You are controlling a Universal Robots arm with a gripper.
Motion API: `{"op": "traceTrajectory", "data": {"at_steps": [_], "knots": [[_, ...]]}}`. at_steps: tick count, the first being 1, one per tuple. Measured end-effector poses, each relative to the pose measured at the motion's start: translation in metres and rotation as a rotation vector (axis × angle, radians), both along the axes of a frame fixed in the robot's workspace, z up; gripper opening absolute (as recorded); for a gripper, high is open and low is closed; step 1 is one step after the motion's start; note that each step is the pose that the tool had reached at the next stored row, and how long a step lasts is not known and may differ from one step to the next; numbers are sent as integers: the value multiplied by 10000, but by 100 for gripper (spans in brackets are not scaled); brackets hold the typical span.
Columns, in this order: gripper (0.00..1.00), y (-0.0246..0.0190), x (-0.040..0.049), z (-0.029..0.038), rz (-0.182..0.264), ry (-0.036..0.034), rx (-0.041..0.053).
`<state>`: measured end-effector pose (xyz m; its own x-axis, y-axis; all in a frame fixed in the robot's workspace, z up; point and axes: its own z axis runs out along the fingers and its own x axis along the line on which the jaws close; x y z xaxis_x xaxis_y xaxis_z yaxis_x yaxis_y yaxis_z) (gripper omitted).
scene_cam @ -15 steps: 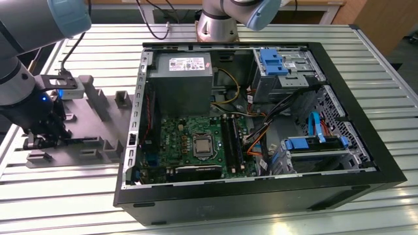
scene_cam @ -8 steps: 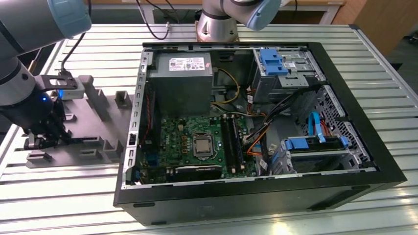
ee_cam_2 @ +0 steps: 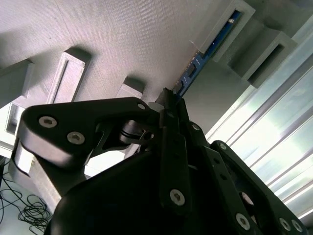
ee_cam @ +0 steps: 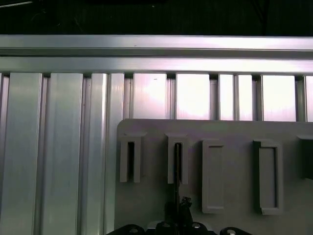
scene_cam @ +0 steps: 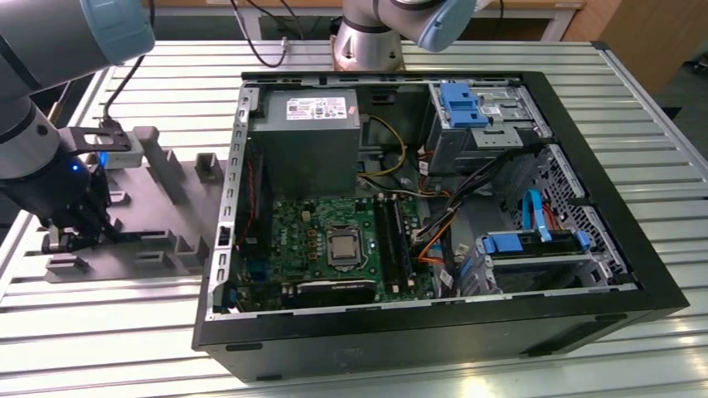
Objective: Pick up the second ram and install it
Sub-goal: 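Pick up the second ram and move it above second insertion slot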
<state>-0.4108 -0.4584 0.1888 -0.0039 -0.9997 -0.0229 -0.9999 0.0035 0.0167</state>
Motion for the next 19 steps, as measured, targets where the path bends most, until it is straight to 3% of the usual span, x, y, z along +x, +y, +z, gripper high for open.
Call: {"op": "traceTrajectory", "data": {"at_steps": [11,19], "knots": [[14,0,0,21,0,0,0],[14,0,0,173,0,-1,0]]}}
